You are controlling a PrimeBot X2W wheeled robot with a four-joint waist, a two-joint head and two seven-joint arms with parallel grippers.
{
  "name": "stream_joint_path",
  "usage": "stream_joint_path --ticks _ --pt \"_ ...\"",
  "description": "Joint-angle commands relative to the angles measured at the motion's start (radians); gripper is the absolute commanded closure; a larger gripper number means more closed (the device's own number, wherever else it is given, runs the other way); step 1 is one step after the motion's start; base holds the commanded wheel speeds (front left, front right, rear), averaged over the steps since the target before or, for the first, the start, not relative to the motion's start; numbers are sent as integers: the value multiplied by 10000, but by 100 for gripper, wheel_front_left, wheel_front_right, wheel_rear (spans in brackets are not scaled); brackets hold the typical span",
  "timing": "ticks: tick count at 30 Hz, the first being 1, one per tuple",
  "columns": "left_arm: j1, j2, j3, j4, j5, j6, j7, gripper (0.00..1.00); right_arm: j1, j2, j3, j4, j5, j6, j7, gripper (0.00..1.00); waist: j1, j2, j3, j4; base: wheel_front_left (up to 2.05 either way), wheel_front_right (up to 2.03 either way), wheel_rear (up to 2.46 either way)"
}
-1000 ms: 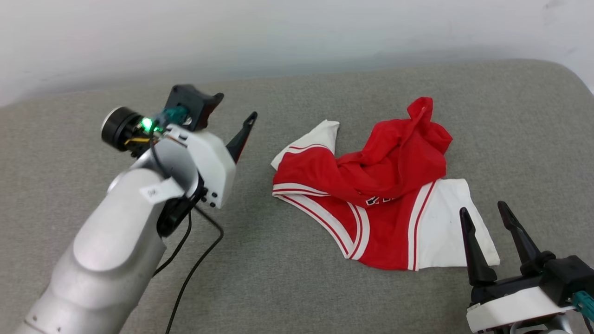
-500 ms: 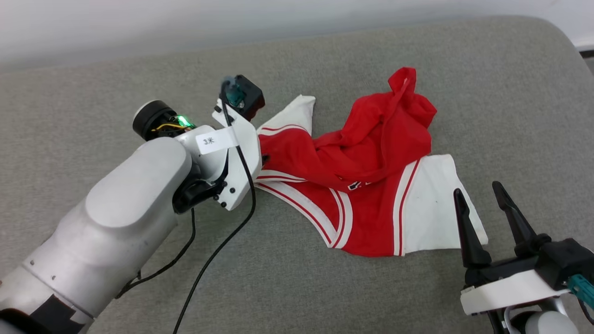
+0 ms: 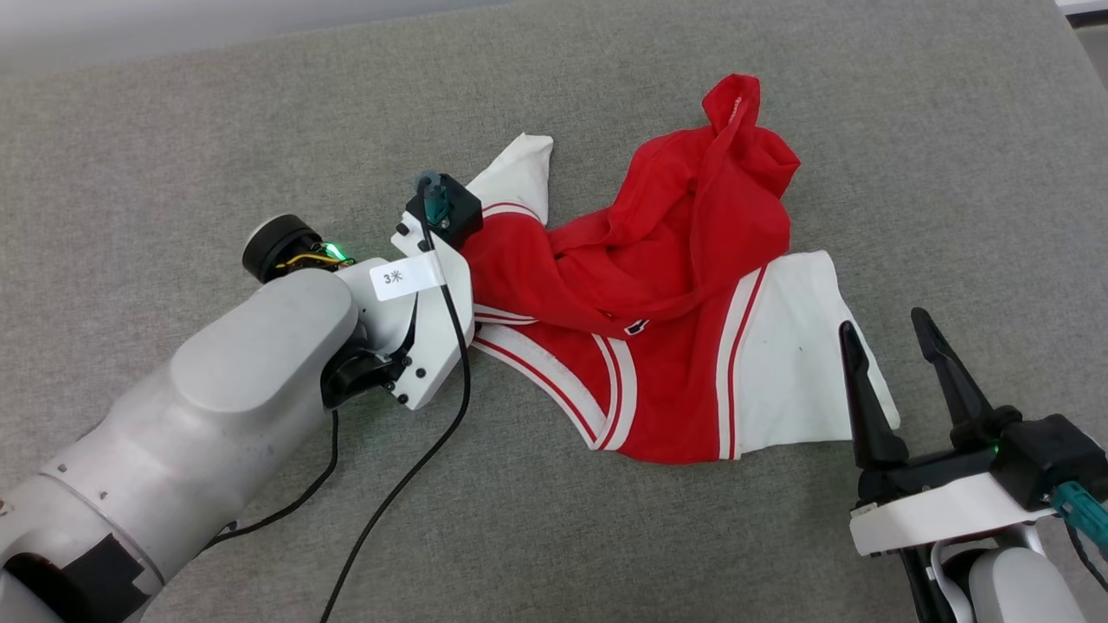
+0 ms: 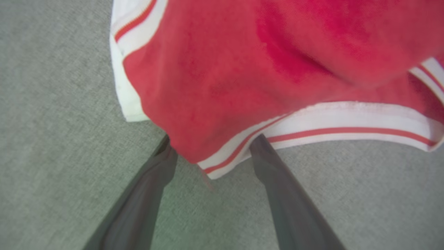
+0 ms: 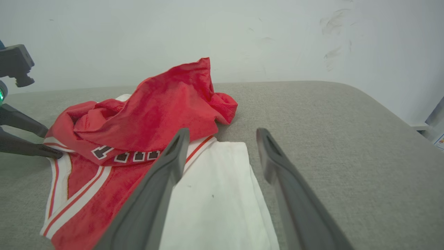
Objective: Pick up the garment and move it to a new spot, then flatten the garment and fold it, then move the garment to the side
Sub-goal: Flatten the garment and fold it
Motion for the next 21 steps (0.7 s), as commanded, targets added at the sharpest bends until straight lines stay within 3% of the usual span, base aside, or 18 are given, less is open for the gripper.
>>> stream_joint_path --ticks 1,2,3,4,5,15,21 --pt "206 -27 -423 154 -109 -10 -193 0 -134 51 -67 38 16 -11 -68 0 0 0 55 -11 0 0 0" --pt "142 -13 -516 162 -110 -9 -365 53 -134 56 -100 52 6 -11 -77 0 0 0 55 4 0 0 0" --pt "142 -13 -516 162 -110 -9 -365 53 -134 56 -100 52 6 -11 -77 0 0 0 55 4 0 0 0" --pt "83 3 -583 169 -102 -9 -536 94 -129 59 -129 65 -9 -11 -88 0 0 0 42 23 0 0 0" --pt "-58 47 -684 109 -124 -9 -911 100 -99 69 -169 101 -45 -11 -98 0 0 0 -32 82 0 0 0" --pt "66 767 -298 -583 -135 53 -3439 100 364 61 -419 279 -163 -11 -118 0 0 0 -963 625 0 0 0" --pt "711 1628 46 -1787 -160 769 -4230 100 785 7 -471 379 -184 -11 -92 0 0 0 -1605 1218 0 0 0"
